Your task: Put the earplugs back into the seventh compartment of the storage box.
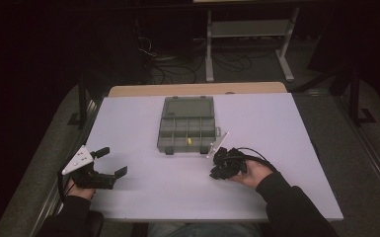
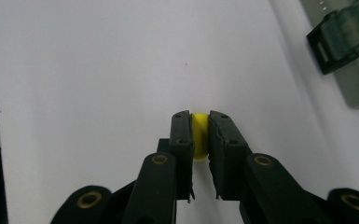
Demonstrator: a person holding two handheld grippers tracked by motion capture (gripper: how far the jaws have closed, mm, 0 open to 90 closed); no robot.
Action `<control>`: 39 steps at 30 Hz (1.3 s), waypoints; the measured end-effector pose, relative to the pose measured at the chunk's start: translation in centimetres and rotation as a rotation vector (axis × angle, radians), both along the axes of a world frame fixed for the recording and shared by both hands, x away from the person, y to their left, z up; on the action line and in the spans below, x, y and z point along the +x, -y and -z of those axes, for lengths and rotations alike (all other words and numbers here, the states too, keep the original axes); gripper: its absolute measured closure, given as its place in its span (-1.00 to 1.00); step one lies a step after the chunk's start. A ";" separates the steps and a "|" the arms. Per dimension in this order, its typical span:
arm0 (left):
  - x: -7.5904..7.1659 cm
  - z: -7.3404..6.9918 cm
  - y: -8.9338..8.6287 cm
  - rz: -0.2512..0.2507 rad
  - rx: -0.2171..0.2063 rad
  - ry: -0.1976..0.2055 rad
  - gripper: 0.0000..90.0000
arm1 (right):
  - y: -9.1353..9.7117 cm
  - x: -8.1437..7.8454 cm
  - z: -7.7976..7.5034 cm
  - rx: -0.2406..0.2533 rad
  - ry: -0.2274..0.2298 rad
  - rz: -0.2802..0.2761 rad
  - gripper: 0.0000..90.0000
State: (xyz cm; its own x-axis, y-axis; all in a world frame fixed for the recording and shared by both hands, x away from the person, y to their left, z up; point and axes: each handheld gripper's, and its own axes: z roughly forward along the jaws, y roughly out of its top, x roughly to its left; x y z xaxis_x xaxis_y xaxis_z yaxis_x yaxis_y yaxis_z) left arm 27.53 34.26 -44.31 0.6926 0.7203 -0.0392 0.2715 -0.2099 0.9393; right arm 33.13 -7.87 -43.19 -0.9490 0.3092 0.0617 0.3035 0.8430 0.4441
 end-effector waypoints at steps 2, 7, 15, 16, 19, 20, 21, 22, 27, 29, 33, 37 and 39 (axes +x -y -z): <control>0.0 0.0 0.0 0.000 0.001 0.000 -1.00 | 0.0 0.1 -0.4 0.001 0.008 -0.002 0.75; 0.0 0.0 0.0 0.000 0.002 0.000 -1.00 | -0.1 0.4 -1.5 0.008 0.022 -0.003 0.75; 0.0 0.0 0.0 0.001 0.000 -0.001 -1.00 | -0.1 0.8 -3.1 0.028 0.046 0.002 0.75; 0.0 0.0 0.0 0.001 0.000 -0.001 -1.00 | 0.0 0.9 -3.4 0.029 0.051 0.001 0.75; 0.0 0.0 0.0 0.001 0.000 -0.001 -1.00 | 0.0 1.1 -4.2 0.026 0.062 0.004 0.75; 0.0 0.0 0.0 0.001 0.001 -0.001 -1.00 | 0.0 1.2 -4.5 0.027 0.066 0.004 0.76; 0.0 0.0 0.0 0.001 0.000 -0.002 -1.00 | -0.1 1.4 -5.0 0.024 0.075 0.003 0.76; 0.0 0.0 0.0 0.001 0.000 -0.002 -1.00 | -0.1 1.4 -5.0 0.024 0.075 0.003 0.76; 0.0 0.0 0.0 0.001 -0.001 -0.002 -1.00 | -0.3 1.8 -6.0 0.015 0.084 0.002 0.76; 0.0 0.0 0.0 0.001 -0.001 -0.002 -1.00 | -0.5 2.2 -6.5 0.016 0.087 0.004 0.76; 0.0 0.0 0.0 0.002 -0.001 -0.002 -1.00 | -0.9 2.6 -7.0 0.016 0.092 0.004 0.76; 0.1 0.0 0.0 0.002 -0.002 -0.002 -1.00 | -1.4 3.2 -7.6 0.015 0.096 0.005 0.76; 0.0 0.0 0.0 0.003 -0.002 -0.002 -1.00 | -1.8 3.5 -7.8 0.013 0.098 0.004 0.76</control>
State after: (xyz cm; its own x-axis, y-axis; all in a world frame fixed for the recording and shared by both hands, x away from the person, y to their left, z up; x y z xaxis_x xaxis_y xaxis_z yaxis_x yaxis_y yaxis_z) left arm 27.58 34.30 -44.34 0.6944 0.7183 -0.0420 0.2729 -0.2089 0.9391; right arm 36.67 -6.11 -35.36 -0.9493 0.3131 -0.0270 0.2620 0.8358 0.4825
